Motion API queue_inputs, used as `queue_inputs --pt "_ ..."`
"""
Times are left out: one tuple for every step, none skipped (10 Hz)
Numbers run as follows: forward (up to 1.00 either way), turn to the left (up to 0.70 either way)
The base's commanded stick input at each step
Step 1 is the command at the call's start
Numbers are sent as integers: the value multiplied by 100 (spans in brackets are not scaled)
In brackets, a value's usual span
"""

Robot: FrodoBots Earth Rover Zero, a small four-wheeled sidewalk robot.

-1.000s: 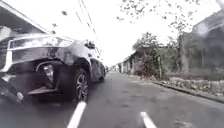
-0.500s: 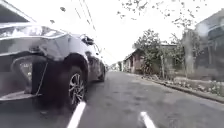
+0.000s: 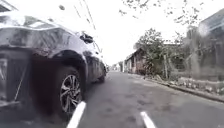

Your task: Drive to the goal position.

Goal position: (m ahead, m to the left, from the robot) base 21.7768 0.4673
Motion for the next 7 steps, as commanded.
queue_inputs --pt "69 0" --pt "70 -7" --pt "70 -14" --pt "70 -21" --pt "70 -29" --pt "70 -35" --pt "70 -35"
